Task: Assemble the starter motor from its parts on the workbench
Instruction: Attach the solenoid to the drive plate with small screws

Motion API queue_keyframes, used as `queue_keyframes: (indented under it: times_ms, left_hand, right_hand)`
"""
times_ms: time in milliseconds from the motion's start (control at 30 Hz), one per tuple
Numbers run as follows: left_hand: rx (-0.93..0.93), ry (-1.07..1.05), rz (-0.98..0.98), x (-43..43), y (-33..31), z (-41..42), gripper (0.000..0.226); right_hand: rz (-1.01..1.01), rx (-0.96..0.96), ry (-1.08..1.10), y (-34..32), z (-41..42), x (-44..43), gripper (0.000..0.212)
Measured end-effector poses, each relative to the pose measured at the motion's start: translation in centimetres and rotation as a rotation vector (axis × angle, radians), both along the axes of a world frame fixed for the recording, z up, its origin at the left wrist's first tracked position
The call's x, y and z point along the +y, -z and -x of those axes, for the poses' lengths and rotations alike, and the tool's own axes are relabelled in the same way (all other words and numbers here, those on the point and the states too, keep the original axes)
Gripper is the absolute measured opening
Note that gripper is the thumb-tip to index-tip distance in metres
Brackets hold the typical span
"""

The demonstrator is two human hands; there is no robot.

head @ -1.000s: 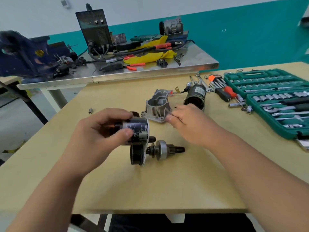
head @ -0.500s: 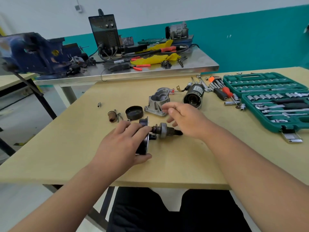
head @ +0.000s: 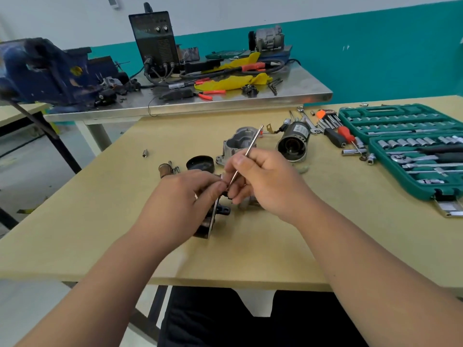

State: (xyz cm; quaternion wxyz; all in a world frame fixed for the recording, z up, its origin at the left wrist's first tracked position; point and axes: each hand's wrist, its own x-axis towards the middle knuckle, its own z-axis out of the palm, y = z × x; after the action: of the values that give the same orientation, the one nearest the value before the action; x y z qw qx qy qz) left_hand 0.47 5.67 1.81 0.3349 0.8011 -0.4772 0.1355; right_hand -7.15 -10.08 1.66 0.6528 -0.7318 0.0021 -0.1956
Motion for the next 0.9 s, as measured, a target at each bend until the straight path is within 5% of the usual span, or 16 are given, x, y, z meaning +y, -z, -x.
queue_keyframes:
  times_ms: [100, 267, 400, 533, 767, 900]
  left_hand:
    - [0.071, 0.002, 0.041, -0.1, 0.9, -0.2, 0.017]
    - [0.252, -0.083, 0.143, -0.3, 2.5, -0.1, 0.021]
    - [0.269, -0.012, 0.165, 0.1, 2.8, -0.2, 0.024]
    - [0.191, 0.053, 0.172, 0.5, 2.8, -0.3, 0.019]
    - [0.054, 0.024, 0.148, 0.5, 3.0, -0.1, 0.007]
    - [-0.048, -0.008, 0.126, 0.7, 3.1, -0.3, 0.016]
  right_hand:
    - [0.028, 0.053, 0.003, 1.1, 0.0, 0.3, 0.012]
    - [0.441, 0.114, 0.16, 1.7, 0.3, 0.5, 0.015]
    - [0.404, 0.181, 0.086, 1.8, 0.7, 0.6, 0.012]
    - [0.218, 0.214, -0.004, 1.6, 0.8, 0.5, 0.007]
    - [0.524, 0.067, 0.216, 1.9, 0.8, 1.7, 0.026]
    - [0.573, 0.032, 0.211, 2.1, 1.0, 1.9, 0.019]
